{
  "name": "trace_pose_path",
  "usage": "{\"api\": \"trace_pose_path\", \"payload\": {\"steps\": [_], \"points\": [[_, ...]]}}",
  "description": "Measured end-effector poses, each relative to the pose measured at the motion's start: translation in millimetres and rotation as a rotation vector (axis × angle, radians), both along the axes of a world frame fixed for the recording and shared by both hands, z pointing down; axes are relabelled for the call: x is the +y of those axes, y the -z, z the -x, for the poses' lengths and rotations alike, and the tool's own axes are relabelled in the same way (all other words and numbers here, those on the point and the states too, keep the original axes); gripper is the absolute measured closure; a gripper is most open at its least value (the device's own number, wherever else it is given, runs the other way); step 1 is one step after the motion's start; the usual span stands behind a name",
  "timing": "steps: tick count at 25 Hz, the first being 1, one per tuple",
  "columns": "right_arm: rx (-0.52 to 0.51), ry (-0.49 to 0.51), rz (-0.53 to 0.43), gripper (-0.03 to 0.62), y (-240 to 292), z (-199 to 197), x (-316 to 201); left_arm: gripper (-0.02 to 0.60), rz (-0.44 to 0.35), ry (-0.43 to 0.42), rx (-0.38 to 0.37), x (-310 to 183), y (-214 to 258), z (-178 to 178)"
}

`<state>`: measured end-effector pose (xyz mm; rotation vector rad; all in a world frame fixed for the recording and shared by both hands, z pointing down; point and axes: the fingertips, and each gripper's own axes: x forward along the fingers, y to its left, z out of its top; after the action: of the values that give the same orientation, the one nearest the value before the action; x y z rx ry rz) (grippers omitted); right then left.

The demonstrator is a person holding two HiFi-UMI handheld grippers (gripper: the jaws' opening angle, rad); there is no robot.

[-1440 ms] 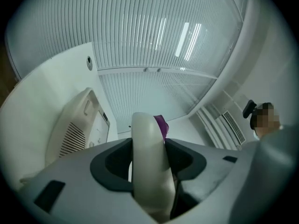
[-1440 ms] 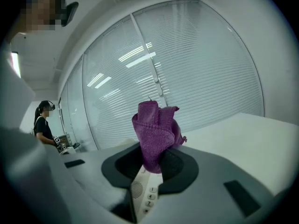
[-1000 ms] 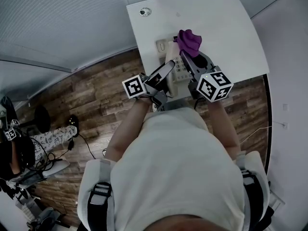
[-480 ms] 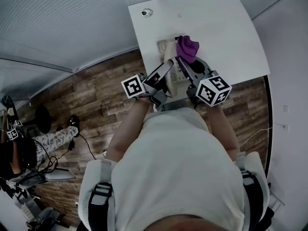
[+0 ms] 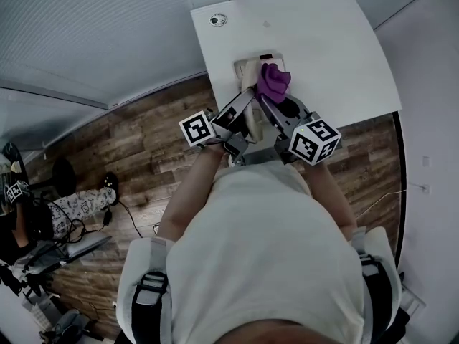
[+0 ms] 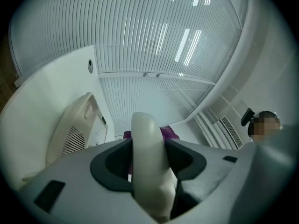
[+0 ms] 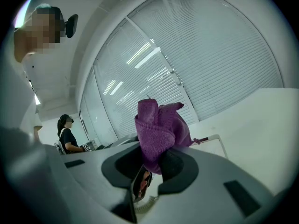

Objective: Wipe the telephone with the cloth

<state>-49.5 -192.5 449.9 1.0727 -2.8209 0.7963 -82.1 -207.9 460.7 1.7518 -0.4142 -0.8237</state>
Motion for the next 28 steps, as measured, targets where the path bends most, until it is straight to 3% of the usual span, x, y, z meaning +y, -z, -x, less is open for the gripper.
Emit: {"api": "trace_pose_path", "payload": {"steps": [28], "points": [[-0.046,0.156,0.085,0.505,-12,15,33,0.356,0.001,0.029,0.011,-3,2,5]]}}
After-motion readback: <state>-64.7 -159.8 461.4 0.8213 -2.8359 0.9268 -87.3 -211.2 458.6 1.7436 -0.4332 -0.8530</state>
